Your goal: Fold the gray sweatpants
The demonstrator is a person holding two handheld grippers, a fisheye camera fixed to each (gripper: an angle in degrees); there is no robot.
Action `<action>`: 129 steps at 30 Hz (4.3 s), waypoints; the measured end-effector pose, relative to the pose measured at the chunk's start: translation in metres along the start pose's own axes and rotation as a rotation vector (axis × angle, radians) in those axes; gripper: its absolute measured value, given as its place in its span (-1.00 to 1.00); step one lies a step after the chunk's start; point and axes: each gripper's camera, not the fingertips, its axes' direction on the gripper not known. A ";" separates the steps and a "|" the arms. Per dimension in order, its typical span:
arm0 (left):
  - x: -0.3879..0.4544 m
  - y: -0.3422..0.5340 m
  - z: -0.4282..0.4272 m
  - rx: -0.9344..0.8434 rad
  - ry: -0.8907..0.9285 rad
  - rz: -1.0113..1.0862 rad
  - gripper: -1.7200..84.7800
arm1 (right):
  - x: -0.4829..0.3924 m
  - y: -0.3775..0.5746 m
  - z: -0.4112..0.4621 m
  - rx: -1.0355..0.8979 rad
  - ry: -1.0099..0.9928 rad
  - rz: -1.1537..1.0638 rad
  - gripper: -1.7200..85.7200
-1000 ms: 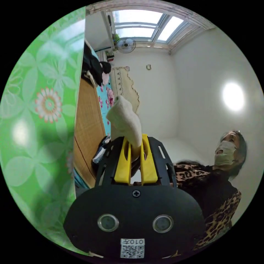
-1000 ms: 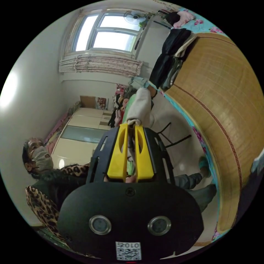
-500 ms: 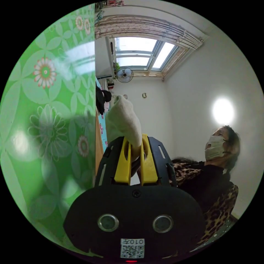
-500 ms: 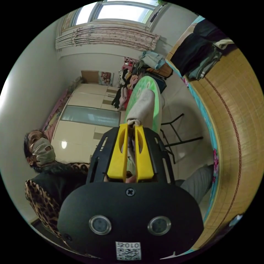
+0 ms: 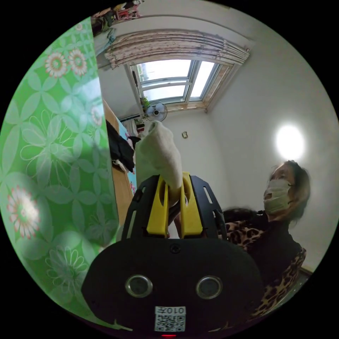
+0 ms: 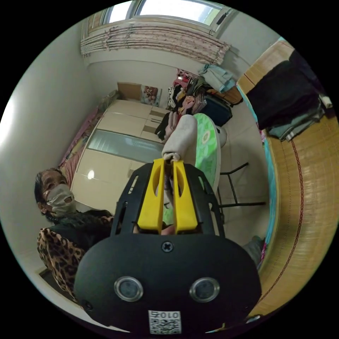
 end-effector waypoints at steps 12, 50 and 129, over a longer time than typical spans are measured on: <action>-0.094 0.015 0.003 0.116 -0.039 -0.013 -0.78 | 0.068 -0.123 0.013 -0.184 -0.059 0.061 -0.83; -0.485 -0.136 0.407 -0.073 -0.316 -0.142 -0.78 | 0.322 -0.340 -0.280 -0.087 -0.091 -0.038 -0.84; -0.352 0.338 0.538 -0.001 -0.574 0.052 -0.96 | 0.149 -0.595 0.102 -0.443 -0.488 -0.860 -0.92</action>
